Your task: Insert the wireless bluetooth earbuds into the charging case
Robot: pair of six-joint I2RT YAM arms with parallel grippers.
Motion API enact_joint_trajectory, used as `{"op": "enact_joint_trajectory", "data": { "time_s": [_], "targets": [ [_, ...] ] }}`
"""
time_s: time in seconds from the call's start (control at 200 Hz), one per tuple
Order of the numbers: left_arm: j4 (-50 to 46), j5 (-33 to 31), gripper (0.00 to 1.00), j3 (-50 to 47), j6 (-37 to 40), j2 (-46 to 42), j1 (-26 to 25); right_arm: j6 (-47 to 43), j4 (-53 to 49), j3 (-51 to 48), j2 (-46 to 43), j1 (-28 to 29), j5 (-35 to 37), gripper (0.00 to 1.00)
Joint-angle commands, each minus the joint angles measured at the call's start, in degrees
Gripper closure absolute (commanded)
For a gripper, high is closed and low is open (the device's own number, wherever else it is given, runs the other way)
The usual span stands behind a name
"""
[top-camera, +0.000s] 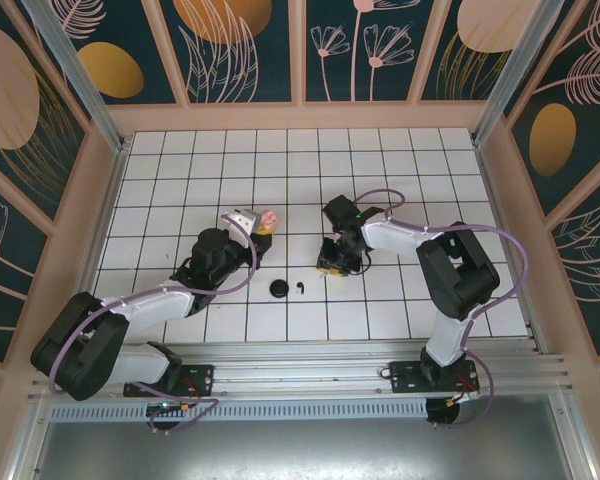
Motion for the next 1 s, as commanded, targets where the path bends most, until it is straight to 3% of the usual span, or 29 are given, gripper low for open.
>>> {"op": "enact_joint_trajectory", "data": {
  "time_s": [0.0,0.24,0.576,0.996],
  "targets": [
    [0.0,-0.2,0.92,0.7,0.9,-1.3,0.1,0.1,1.8,1.3,1.4,0.5,0.2,0.7],
    [-0.3,-0.6,0.92,0.6,1.0,-1.7,0.2,-0.7,3.4,2.8,1.4,0.5,0.0,0.7],
    [-0.5,-0.3,0.92,0.8,1.0,-1.5,0.2,-7.9,-7.9,4.7,-0.6,0.5,6.9,0.67],
    [-1.8,-0.7,0.92,0.8,1.2,-2.5,0.2,-40.7,-6.6,6.3,-6.0,0.7,8.8,0.64]
  ]
}}
